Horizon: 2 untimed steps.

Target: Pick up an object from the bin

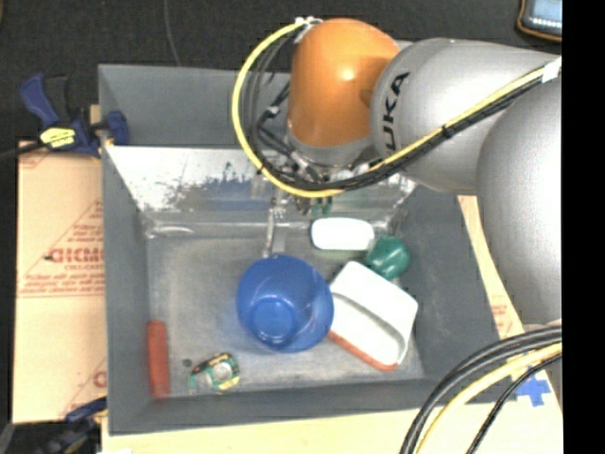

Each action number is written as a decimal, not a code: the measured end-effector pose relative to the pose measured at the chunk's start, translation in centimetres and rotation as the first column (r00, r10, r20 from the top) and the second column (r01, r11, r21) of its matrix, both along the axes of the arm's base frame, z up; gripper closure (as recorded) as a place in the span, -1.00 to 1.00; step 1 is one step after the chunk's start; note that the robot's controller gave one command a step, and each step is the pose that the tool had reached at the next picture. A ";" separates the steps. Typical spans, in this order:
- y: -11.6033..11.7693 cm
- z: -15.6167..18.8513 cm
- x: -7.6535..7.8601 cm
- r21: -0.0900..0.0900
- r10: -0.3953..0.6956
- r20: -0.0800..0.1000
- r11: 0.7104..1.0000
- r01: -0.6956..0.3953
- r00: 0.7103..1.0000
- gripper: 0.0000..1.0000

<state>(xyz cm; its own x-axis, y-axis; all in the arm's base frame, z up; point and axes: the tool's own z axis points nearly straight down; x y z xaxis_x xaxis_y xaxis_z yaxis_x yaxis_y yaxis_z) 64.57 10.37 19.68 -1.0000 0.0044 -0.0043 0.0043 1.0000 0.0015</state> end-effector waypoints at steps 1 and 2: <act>0.0 0.0 0.0 0.000 0.000 0.000 1.000 0.000 1.000 -1.00; -3.6 0.8 0.1 -0.002 0.248 0.003 0.969 -0.248 0.969 1.00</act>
Offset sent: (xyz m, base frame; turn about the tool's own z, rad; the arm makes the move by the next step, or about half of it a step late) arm 0.0001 -0.0342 0.0067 -0.2537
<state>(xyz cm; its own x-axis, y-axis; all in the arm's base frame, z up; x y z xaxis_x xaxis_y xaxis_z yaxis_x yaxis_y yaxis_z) 64.71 6.79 20.48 -0.9698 -0.2437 -0.0073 -0.2437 0.9698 -0.0008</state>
